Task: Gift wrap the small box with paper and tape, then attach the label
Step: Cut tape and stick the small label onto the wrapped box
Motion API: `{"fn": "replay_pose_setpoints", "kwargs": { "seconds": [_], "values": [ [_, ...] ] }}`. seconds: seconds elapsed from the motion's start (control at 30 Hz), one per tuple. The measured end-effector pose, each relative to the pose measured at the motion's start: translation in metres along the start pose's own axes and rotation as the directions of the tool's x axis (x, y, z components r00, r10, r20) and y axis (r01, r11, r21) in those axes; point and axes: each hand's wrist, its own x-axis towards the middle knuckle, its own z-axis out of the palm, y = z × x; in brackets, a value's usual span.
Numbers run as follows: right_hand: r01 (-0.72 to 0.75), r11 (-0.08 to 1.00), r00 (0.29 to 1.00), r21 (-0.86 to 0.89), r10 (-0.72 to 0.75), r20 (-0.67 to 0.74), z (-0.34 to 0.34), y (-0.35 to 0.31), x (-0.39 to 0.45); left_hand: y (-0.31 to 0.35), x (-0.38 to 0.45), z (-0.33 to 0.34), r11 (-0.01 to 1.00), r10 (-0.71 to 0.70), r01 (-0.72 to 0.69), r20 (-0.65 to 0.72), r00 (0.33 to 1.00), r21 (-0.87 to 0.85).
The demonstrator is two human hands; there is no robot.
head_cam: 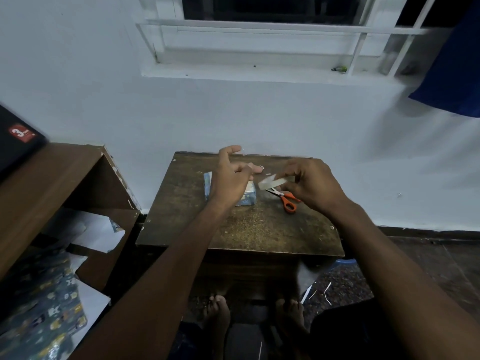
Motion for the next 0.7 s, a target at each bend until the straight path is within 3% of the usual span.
{"fn": "replay_pose_setpoints", "kwargs": {
  "seconds": [0.17, 0.4, 0.53, 0.7],
  "values": [
    [-0.163, 0.940, 0.974, -0.300, 0.201, 0.102, 0.013, 0.011, 0.007, -0.011, 0.005, -0.012, 0.969, 0.069, -0.080, 0.054, 0.996, 0.232],
    [-0.201, 0.906, 0.929, -0.373, 0.297, 0.222, 0.028, 0.012, 0.014, -0.016, 0.005, -0.015, 0.938, 0.053, -0.099, 0.145, 0.988, 0.331],
    [-0.216, 0.922, 0.933, -0.321, 0.292, 0.212, 0.026, 0.006, 0.019, -0.018, 0.009, -0.022, 0.921, 0.044, -0.105, 0.169, 0.985, 0.375],
    [-0.135, 0.991, 0.987, 0.015, 0.133, 0.093, 0.027, -0.027, 0.028, -0.017, 0.012, -0.037, 0.915, 0.063, -0.119, 0.155, 0.986, 0.385]
  ]
}}
